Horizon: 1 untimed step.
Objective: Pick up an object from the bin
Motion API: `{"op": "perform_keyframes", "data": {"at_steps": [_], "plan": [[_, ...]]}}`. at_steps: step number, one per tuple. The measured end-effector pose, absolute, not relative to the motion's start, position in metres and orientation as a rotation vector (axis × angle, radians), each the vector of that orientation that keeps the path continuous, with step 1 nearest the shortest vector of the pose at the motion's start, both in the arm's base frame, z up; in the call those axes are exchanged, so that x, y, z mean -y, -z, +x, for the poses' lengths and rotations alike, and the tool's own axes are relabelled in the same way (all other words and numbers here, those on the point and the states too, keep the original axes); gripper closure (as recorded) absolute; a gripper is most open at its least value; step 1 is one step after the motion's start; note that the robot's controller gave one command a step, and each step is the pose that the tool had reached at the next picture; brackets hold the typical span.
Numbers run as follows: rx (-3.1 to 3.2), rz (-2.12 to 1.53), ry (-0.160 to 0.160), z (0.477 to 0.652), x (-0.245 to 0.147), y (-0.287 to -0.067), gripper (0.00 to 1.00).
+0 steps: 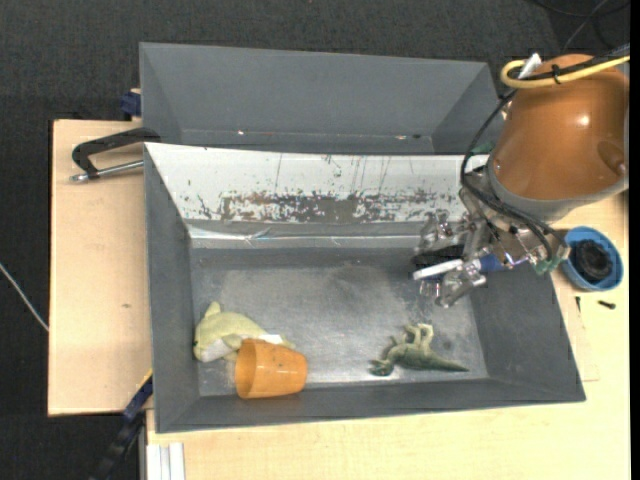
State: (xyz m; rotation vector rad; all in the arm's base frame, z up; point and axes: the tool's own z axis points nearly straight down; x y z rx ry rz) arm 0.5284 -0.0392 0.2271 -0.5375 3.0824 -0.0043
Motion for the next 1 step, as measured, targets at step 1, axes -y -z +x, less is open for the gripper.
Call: {"op": "perform_keyframes", "data": {"at_steps": [1], "plan": [[-3.108,-0.392,0.000,0.5511,0.0163,-0.2397,1.00]]}}
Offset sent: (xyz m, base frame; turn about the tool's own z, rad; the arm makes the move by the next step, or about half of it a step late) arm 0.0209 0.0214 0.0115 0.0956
